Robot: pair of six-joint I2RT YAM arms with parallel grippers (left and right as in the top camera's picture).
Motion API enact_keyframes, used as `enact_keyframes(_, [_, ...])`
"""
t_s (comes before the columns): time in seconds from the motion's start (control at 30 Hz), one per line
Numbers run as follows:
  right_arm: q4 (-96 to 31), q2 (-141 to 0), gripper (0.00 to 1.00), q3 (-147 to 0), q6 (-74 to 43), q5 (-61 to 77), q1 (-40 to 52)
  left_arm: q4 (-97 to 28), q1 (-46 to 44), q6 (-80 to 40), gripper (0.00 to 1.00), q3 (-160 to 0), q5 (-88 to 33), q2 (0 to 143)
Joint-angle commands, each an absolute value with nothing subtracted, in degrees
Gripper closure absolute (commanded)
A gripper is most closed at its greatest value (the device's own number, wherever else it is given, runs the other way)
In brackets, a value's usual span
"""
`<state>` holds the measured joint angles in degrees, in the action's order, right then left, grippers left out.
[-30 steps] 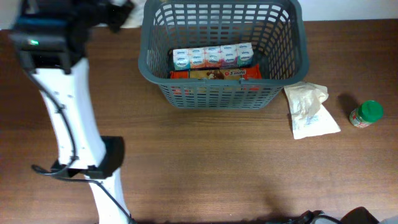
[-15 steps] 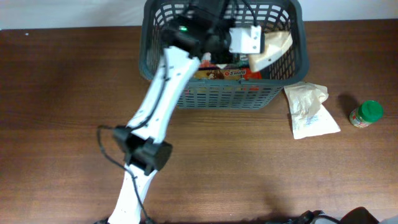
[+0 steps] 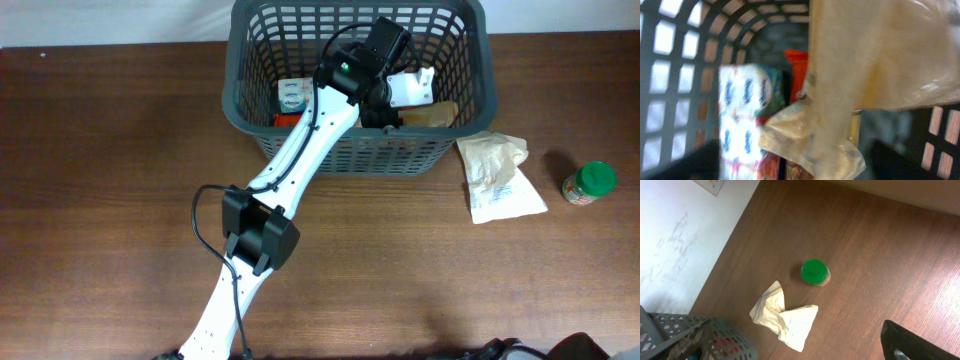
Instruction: Pack container
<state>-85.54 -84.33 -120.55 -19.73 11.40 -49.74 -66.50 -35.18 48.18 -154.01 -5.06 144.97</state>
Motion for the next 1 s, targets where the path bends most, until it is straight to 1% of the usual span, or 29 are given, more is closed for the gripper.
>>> enact_keyframes(0.0, [-85.54,-84.27,0.01,-120.97,-20.23,10.68,-49.95,-69.63,-33.61,34.94,0.01,-160.53,-0.64,141.6])
enact_keyframes(0.17, [-85.54,-84.27,0.01,-120.97,-20.23,10.68,-49.95,-74.91,-29.32,26.85,0.01,-169.21,-0.67,135.35])
enact_keyframes(0.33, [-85.54,-84.29,0.01,-120.97,-20.23,10.68,-49.95,-79.35,-22.24,19.53,0.01,-173.71,-0.84,127.48])
enact_keyframes(0.4, [-85.54,-84.29,0.01,-120.97,-20.23,10.68,-49.95,-82.11,-16.32,16.1,0.01,-173.75,-0.82,123.72])
enact_keyframes(0.53, [-85.54,-84.29,0.01,-120.97,-20.23,10.68,-49.95,-89.1,-5.43,10.85,0.01,-173.73,-0.91,122.1])
enact_keyframes(0.63, [-85.54,-84.29,0.01,-120.97,-20.23,10.68,-49.95,-95.33,2.98,9.8,0.01,-170.56,-1.91,122.76])
enact_keyframes(0.8, [-84.31,-84.29,0.01,-120.97,-20.25,10.92,-49.89,-96.66,8.12,9.87,0.01,-162.01,-1.89,122.89])
enact_keyframes(0.97, [-83.96,-84.4,0.01,-120.97,-20.25,10.92,-49.89,-96.66,9.89,9.87,0.01,-154.28,-1.91,122.89])
